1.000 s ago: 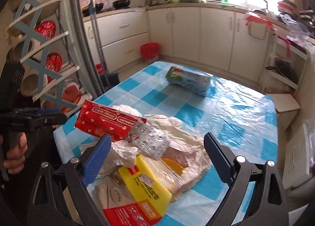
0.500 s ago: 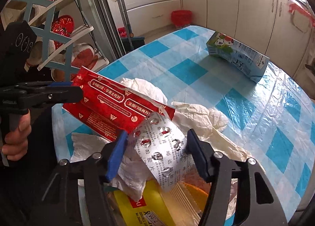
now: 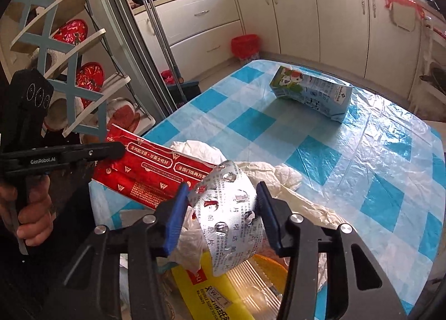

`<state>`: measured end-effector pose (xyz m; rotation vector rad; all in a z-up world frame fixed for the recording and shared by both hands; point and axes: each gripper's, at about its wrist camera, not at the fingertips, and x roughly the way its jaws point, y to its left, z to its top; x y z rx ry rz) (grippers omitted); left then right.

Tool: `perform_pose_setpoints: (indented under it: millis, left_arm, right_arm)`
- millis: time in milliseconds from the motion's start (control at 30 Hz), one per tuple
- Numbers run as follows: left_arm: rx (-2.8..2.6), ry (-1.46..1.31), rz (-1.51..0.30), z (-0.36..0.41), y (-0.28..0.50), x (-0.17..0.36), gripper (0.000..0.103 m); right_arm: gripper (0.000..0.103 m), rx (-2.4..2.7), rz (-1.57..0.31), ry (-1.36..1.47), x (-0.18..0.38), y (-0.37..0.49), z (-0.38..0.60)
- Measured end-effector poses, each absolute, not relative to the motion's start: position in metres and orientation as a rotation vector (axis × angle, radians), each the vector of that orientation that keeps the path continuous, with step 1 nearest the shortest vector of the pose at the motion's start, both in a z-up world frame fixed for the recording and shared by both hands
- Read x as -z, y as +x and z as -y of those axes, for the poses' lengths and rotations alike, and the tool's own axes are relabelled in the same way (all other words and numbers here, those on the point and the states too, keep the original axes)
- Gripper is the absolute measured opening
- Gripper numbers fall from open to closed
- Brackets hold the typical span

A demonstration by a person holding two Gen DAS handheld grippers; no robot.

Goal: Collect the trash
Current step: 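Grasp the silver blister pack with the right tool while the left tool grasps a paper strip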

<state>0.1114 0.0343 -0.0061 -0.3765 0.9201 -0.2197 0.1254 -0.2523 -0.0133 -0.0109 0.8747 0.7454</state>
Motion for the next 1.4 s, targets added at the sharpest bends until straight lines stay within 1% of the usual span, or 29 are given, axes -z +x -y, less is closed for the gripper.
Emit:
perform_pose_setpoints:
  millis: [433,567,700,767,800,833,867,900,967,1000,1033,1133,1167,1200,1233,1267,1300,1333,1400]
  left_arm:
    - [0.278,-0.304,-0.772,-0.012,0.087,-0.048,0.003]
    - [0.285,-0.265,-0.766,-0.003,0.084,-0.052,0.003]
    - [0.257,-0.264,-0.800,-0.009,0.083,-0.041,0.004]
    - [0.241,-0.299,-0.833,-0.022,0.084,-0.030,0.020]
    - [0.220,-0.326,-0.855,-0.033,0.085,-0.022,0.046]
    - [0.202,-0.349,-0.875,-0.043,0.088,-0.012,0.069]
    - [0.184,-0.373,-0.893,-0.052,0.090,-0.004,0.073]
    - [0.162,-0.407,-0.919,-0.063,0.093,0.007,0.074]
    - [0.157,-0.461,-0.942,-0.073,0.097,0.019,0.080]
    - [0.161,-0.473,-0.942,-0.073,0.098,0.022,0.086]
    - [0.166,-0.476,-0.937,-0.070,0.100,0.023,0.089]
    - [0.182,-0.415,-0.927,-0.049,0.107,0.022,0.092]
    - [0.182,-0.390,-0.930,-0.040,0.109,0.022,0.091]
    - [0.185,-0.370,-0.944,-0.032,0.113,0.023,0.081]
    - [0.203,-0.369,-0.964,-0.026,0.116,0.025,0.053]
    - [0.225,-0.374,-0.992,-0.021,0.119,0.028,0.040]
    - [0.234,-0.382,-1.013,-0.016,0.121,0.030,0.017]
    - [0.237,-0.382,-1.012,-0.013,0.120,0.030,0.003]
    - [0.242,-0.363,-0.974,-0.007,0.114,0.021,0.001]
  right_arm:
    - [0.049,-0.691,-0.778,0.142,-0.017,0.109,0.298]
    - [0.049,-0.681,-0.764,0.149,-0.021,0.106,0.304]
    - [0.050,-0.673,-0.765,0.142,-0.021,0.104,0.305]
    - [0.051,-0.674,-0.766,0.138,-0.021,0.103,0.304]
    - [0.051,-0.676,-0.767,0.138,-0.021,0.103,0.304]
    - [0.051,-0.677,-0.769,0.137,-0.020,0.102,0.305]
    - [0.051,-0.679,-0.773,0.135,-0.019,0.102,0.304]
    - [0.051,-0.680,-0.777,0.133,-0.018,0.102,0.303]
    - [0.051,-0.684,-0.787,0.126,-0.015,0.102,0.299]
    - [0.051,-0.686,-0.791,0.124,-0.014,0.102,0.298]
    - [0.051,-0.689,-0.797,0.120,-0.012,0.103,0.296]
    - [0.051,-0.692,-0.815,0.111,-0.007,0.104,0.292]
    - [0.051,-0.693,-0.818,0.109,-0.006,0.104,0.291]
    - [0.051,-0.694,-0.820,0.109,-0.005,0.103,0.291]
    - [0.051,-0.694,-0.821,0.109,-0.005,0.103,0.291]
    - [0.051,-0.694,-0.820,0.110,-0.005,0.102,0.292]
    - [0.051,-0.693,-0.820,0.112,-0.005,0.101,0.293]
    - [0.051,-0.691,-0.819,0.114,-0.005,0.101,0.294]
    - [0.051,-0.685,-0.814,0.125,-0.006,0.100,0.299]
